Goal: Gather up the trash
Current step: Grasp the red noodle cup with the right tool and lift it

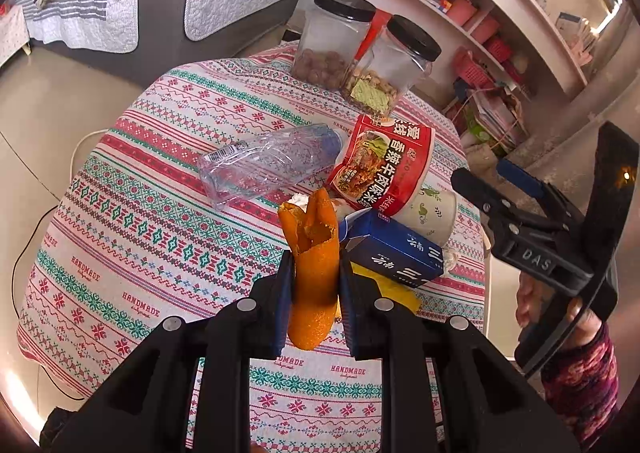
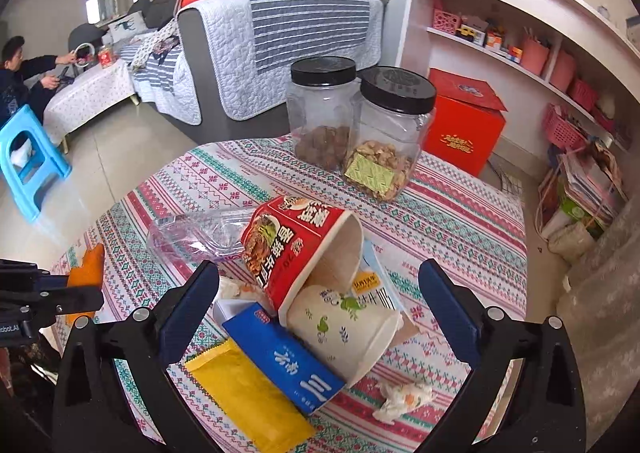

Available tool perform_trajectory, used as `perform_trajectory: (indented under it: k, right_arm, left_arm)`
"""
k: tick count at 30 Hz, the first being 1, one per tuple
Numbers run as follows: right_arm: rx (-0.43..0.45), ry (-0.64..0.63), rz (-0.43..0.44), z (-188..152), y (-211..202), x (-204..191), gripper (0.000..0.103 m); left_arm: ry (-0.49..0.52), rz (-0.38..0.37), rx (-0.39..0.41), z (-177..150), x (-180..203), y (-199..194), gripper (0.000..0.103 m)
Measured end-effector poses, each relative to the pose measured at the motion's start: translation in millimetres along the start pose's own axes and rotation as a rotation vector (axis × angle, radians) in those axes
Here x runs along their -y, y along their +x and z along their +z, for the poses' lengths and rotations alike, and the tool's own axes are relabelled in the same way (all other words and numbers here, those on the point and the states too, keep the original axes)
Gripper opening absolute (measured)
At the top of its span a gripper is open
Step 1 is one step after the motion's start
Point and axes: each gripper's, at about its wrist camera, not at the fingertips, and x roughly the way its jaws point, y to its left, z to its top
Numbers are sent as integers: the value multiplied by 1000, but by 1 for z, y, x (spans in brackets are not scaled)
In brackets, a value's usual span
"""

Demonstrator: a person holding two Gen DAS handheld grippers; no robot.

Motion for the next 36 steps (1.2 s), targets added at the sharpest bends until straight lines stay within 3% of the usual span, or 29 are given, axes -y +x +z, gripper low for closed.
perform_trajectory:
  k: [5, 8, 11, 17, 19, 23, 32, 36]
  right_arm:
    - [-145, -189, 51, 28, 35, -4, 96]
    - [-240, -359, -3, 39, 57, -16, 96]
    - [-333, -458, -5, 46, 80, -25, 96]
    - [-471, -397, 64, 47, 123, -28, 94]
    - [-501, -335, 120, 44, 128, -28, 83]
    - [-437, -319, 128, 42, 114, -34, 62]
    - [-261, -184, 49, 32, 68, -32, 58]
    - [-130, -100, 13, 30, 38, -27, 58]
  left_arm:
    - [-37, -8, -21, 3, -14, 2, 22]
    - [-61, -21, -23, 8, -20, 3, 22]
    - [-68, -36, -20, 11, -20, 2, 22]
    - [-90, -45, -11, 18, -27, -1, 22]
    - [-108, -39, -8, 20, -33, -2, 22]
    - [-123, -30, -5, 20, -39, -3, 22]
    - [-127, -7, 46, 18, -38, -16, 22]
    - [-118, -13, 86, 19, -34, -20, 22]
